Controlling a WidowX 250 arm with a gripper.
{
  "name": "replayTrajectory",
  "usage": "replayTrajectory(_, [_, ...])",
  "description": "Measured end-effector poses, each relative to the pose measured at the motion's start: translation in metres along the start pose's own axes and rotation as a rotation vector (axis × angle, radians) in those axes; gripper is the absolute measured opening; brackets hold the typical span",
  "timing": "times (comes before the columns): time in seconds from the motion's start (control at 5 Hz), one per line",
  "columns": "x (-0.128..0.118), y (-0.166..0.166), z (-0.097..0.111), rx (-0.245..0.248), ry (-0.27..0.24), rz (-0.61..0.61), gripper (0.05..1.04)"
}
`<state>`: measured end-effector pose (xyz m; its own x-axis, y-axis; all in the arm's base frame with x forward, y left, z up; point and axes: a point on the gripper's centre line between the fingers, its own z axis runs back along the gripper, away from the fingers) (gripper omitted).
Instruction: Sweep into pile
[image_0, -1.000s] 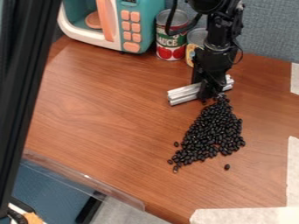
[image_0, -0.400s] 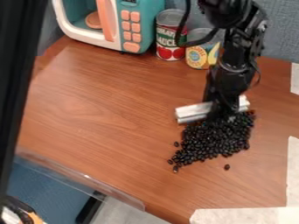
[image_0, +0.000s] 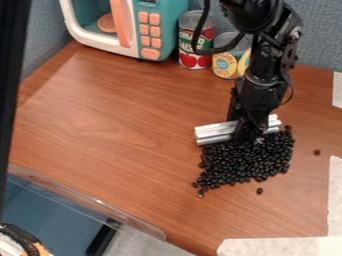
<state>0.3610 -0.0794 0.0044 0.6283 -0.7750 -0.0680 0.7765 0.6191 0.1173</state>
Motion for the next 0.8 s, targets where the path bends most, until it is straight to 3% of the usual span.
replayTrajectory(0.2, [-0.002,0.007,0.016,0.0,-0.028,0.036,0.381])
replayTrajectory(0.4, [-0.013,0.034,0.032,0.006,-0.068,0.16,0.381])
replayTrajectory(0.6, [-0.04,0.05,0.034,-0.015,-0.086,0.305,0.381])
replayTrajectory(0.8, [-0.072,0.042,0.008,-0.134,-0.085,0.49,0.381])
